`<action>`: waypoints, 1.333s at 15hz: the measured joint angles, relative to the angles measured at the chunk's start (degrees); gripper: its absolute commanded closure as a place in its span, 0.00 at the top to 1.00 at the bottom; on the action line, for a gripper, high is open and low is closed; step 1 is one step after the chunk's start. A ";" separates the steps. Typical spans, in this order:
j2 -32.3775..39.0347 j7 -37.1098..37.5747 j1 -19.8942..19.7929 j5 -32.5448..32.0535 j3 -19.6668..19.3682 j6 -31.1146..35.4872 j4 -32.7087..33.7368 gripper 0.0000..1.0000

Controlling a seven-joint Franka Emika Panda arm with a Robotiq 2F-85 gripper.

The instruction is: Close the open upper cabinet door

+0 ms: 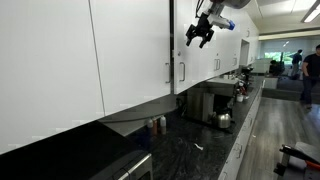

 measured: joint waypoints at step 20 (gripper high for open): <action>4.34 10.28 -0.39 -16.62 1.19 -8.19 5.79 1.00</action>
